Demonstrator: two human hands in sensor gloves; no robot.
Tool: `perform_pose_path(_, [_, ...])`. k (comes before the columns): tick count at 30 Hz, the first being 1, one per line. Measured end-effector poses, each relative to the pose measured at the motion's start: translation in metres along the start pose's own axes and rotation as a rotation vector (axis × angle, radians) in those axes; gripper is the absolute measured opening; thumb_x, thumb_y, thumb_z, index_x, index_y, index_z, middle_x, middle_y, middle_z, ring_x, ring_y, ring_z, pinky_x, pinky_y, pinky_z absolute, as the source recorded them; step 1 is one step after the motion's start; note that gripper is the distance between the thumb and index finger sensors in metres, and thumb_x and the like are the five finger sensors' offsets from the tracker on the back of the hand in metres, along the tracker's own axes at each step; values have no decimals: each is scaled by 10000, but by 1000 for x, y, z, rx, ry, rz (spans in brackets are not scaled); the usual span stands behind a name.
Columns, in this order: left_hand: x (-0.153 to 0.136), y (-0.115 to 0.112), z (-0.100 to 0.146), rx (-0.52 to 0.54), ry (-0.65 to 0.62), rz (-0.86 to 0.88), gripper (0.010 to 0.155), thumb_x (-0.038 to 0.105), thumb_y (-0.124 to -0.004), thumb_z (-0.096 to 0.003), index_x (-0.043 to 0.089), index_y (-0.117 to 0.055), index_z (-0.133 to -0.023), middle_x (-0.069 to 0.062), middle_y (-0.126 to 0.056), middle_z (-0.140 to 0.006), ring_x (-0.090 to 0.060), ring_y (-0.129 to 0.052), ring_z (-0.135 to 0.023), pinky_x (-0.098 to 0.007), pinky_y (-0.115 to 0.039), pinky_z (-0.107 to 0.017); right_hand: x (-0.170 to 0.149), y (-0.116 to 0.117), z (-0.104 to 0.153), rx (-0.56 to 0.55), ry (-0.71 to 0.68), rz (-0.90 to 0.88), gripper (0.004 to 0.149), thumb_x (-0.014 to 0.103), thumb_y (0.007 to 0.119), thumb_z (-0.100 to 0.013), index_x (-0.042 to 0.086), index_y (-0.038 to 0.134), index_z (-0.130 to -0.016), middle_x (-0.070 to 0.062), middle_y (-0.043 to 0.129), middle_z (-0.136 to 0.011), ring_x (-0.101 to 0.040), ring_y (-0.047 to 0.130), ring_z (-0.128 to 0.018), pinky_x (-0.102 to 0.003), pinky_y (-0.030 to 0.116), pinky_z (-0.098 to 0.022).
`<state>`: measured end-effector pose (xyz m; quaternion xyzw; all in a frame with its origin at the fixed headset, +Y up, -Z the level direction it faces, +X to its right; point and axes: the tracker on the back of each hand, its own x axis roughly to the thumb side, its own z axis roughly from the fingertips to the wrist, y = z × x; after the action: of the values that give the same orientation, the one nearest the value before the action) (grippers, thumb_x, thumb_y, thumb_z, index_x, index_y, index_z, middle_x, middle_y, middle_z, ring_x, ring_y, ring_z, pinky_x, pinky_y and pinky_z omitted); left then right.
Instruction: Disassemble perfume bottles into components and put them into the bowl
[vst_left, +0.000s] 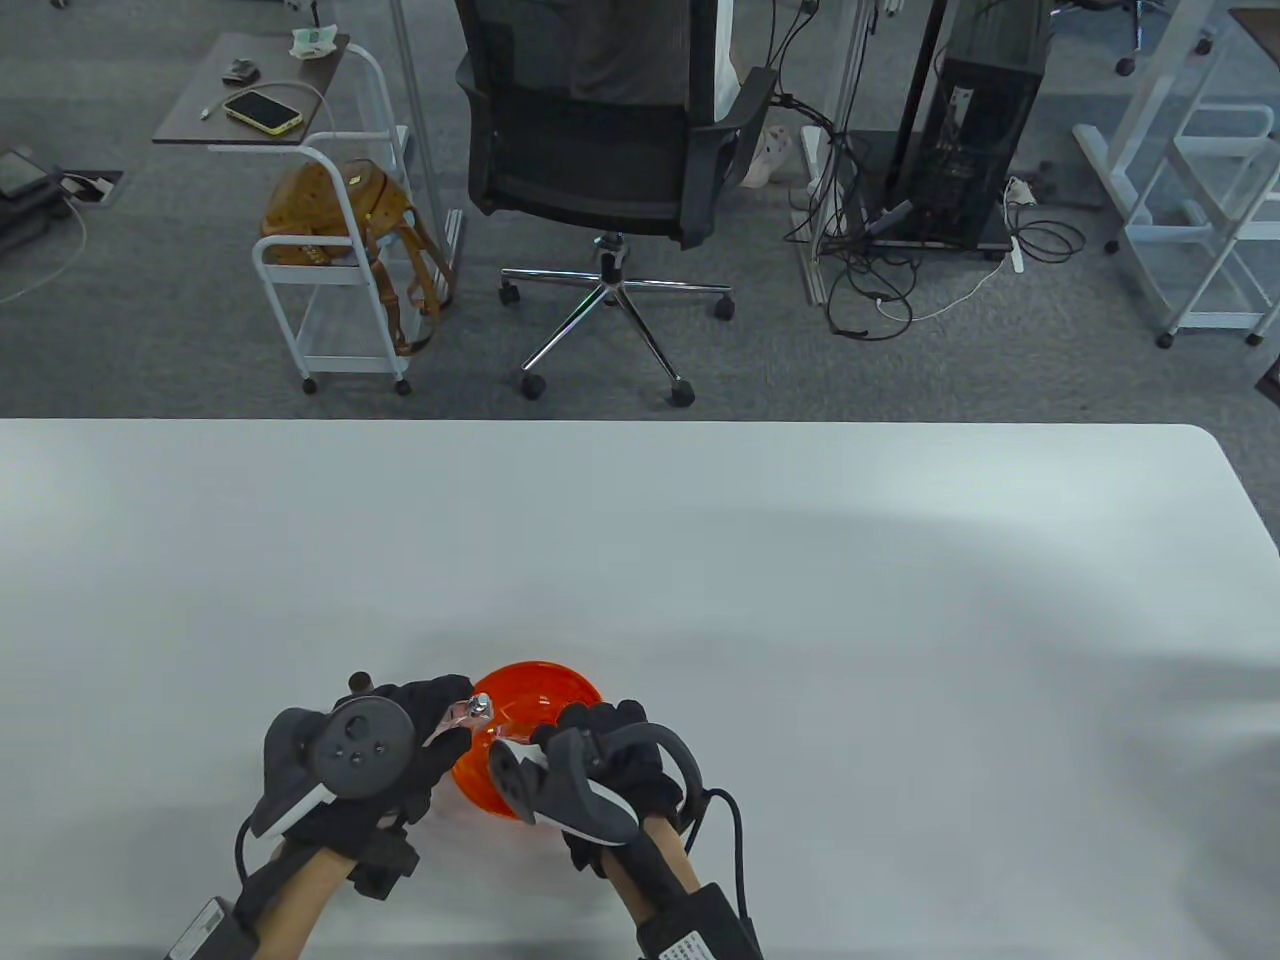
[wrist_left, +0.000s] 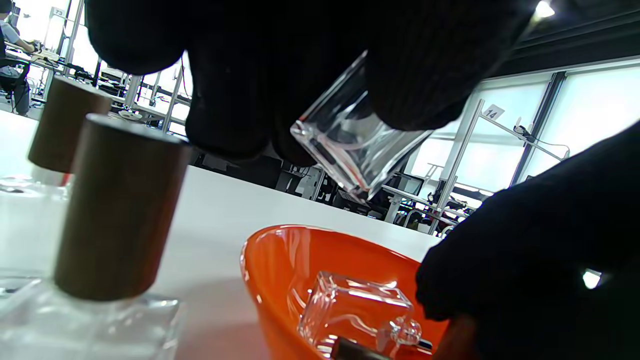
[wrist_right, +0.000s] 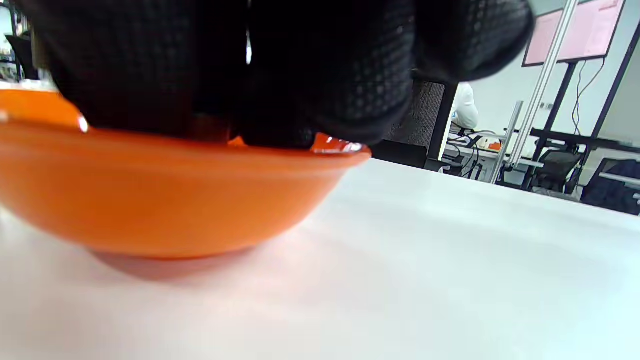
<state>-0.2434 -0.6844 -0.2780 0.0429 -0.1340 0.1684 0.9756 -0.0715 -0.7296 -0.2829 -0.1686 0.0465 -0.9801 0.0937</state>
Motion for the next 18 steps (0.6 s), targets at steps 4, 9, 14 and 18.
perform_pose_path(4, [0,0,0,-7,-1,4,548,401,-875,-426,201,-844,-935,-105,-1039,-879,-333,-1059,-705,-578,-749,-585,2,0,-2,10,15,5,497,515,874,-305,337,898,-769,69,996,-709,-88,1018,-439,-501,820,-515])
perform_pose_path(9, [2,-2,0,-26,-11,-14,549,382,-870,-429,198,-833,-944,-108,-1028,-889,-331,-1058,-712,-583,-748,-588,-14,-14,1,-43,62,-97,488,515,848,-317,336,894,-769,66,994,-723,-95,1028,-463,-503,818,-526])
perform_pose_path(14, [7,-4,-2,-47,-23,-49,547,329,-851,-442,222,-787,-975,-114,-940,-951,-336,-1016,-750,-594,-718,-611,-39,-38,8,-160,110,-372,536,518,818,-338,328,824,-840,50,965,-792,-100,1039,-523,-501,816,-548])
perform_pose_path(18, [8,-3,-3,-33,-28,-30,548,346,-857,-437,230,-801,-969,-116,-949,-932,-333,-1014,-746,-594,-715,-611,-38,-52,3,-133,115,-684,607,534,819,-332,312,768,-894,44,944,-832,-113,1045,-552,-502,812,-556])
